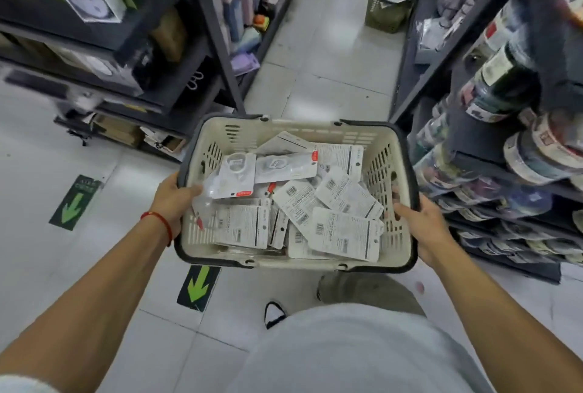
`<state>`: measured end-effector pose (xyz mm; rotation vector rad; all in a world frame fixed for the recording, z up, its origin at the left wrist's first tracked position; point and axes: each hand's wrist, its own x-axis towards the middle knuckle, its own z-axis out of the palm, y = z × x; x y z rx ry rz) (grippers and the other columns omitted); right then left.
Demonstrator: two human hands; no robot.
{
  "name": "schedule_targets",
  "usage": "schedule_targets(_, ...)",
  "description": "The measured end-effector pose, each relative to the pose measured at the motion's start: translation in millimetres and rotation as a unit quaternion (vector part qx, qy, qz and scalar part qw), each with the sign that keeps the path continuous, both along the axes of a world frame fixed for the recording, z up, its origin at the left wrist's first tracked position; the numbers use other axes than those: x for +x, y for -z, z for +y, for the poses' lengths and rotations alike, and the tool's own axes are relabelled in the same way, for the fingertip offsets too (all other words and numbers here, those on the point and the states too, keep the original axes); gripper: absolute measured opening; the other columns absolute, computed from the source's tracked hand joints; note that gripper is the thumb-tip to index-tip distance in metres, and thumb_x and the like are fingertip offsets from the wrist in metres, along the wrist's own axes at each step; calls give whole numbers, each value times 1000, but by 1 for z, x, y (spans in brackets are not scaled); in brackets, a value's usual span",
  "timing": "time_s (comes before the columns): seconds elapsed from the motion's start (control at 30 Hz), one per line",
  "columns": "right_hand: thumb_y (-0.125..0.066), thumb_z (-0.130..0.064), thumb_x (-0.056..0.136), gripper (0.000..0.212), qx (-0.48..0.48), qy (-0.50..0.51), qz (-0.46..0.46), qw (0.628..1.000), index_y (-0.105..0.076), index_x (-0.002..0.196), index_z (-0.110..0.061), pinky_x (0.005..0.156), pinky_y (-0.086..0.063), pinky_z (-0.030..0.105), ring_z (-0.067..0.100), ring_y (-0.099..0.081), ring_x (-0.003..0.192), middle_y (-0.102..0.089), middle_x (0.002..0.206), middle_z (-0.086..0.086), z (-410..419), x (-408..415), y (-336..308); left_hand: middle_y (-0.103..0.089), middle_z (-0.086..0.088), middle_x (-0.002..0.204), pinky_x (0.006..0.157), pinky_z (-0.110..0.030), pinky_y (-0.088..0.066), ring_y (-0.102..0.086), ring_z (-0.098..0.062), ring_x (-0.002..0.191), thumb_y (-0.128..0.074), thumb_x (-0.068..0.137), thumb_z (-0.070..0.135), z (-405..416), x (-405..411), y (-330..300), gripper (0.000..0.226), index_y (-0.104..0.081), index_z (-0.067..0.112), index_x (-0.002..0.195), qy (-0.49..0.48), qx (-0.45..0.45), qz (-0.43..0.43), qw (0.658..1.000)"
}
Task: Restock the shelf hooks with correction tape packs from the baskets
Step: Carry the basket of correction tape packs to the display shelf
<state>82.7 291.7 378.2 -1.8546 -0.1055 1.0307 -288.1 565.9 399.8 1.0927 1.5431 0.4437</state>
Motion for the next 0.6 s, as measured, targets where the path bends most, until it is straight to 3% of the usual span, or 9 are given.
schedule_targets(0.07,-60,-6,104,34,8,2,5,1000,-74,117,-33,82,-65,48,30,-77,102,-81,108,1,51,19,1,-76,0,99,66,-37,-63,-77,-19,80,-65,97,-1,42,13,-3,29,-68,22,114,-6,7,-5,1000)
schedule_targets(0.13,-60,-5,103,35,19,-2,17,1000,-74,117,-34,67,-66,41,26,-79,90,-82,101,1,103,47,7,-77,0,104,63,-34,-63,-77,-19,85,-64,98,-1,80,34,-5,34,-68,21,123,-19,21,-13,1000)
schedule_targets(0.27,-66,-6,99,32,16,-6,31,999,-76,106,-35,53,-60,31,22,-79,77,-82,91,2,202,116,18,-79,-1,102,64,-36,-64,-77,-19,84,-63,98,-3,156,95,-19,34,-70,25,118,-55,31,-23,998)
schedule_targets(0.33,-67,-7,99,31,13,-2,39,999,-76,106,-35,52,-60,30,21,-79,76,-82,90,-1,244,152,19,-79,-2,103,63,-35,-64,-77,-21,86,-65,98,-2,195,131,-29,33,-70,22,120,-51,34,-29,998)
schedule_targets(0.47,-64,-3,99,37,2,11,32,999,-76,123,-29,78,-62,38,19,-79,88,-82,104,-4,321,220,11,-79,-1,104,63,-34,-64,-77,-22,89,-64,99,0,283,206,-35,32,-71,28,113,-34,31,-35,998)
schedule_targets(0.6,-65,-6,101,29,-7,30,14,999,-75,109,-32,53,-60,30,15,-79,72,-82,91,-2,396,291,-1,-79,-6,107,74,-40,-65,-77,-26,91,-63,99,-1,384,292,-22,33,-71,24,120,-17,17,-59,998)
